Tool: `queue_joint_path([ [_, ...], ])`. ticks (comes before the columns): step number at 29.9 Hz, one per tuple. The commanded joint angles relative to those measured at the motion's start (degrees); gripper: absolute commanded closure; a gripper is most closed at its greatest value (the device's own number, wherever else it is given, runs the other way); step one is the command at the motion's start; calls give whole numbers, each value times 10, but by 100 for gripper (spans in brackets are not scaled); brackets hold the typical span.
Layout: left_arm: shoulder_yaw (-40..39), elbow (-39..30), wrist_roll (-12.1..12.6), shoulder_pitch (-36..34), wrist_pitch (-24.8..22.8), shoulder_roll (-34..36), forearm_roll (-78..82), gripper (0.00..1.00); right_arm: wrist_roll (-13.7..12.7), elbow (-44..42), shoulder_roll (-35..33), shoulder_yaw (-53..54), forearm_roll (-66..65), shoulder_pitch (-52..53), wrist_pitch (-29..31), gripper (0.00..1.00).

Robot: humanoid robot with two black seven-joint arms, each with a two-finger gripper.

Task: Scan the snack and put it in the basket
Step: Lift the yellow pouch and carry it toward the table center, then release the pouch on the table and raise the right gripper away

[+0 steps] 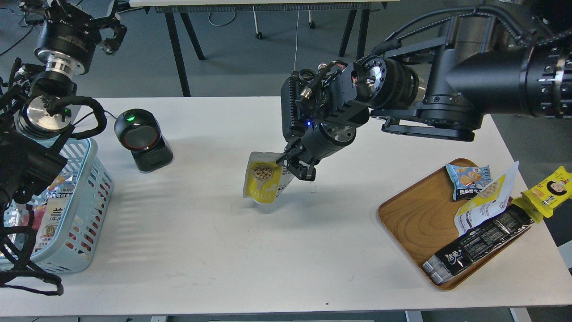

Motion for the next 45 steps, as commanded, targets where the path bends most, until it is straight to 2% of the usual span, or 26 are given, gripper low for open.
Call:
queue_joint_path([
  [1, 0, 0, 0, 0, 0, 1, 0, 0, 0, -14, 20, 1, 0, -9, 0, 100],
  [10, 0, 0, 0, 4, 0, -1, 0, 0, 0, -41, 26, 0, -1, -23, 0, 99],
  [24, 2, 0, 1, 4, 0, -1, 1, 0, 0, -40, 26, 1, 0, -20, 0, 89],
  [27, 0, 0, 0, 4, 0, 1, 0, 0, 0, -39, 26, 5, 4, -16, 0, 83],
  [31, -2, 0, -1, 3, 0, 3, 0, 0, 0, -25, 26, 39, 17, 3, 1, 68],
  [36, -2, -3, 4, -4, 0, 18, -1, 0, 0, 21, -29, 53, 30, 37, 1, 48],
  [41, 4, -5, 10, -15, 0, 32, 4, 0, 0, 27, -95, 76, 117, 53, 20, 25],
  [43, 23, -6, 15, -25, 0, 37, 15, 0, 0, 27, -131, 84, 139, 54, 28, 9],
  [44, 39, -7, 18, -32, 0, 41, 28, 0, 0, 27, -155, 93, 150, 53, 29, 4],
  [45, 58, -11, 19, -41, 0, 44, 44, 0, 0, 27, -179, 104, 163, 48, 29, 4],
])
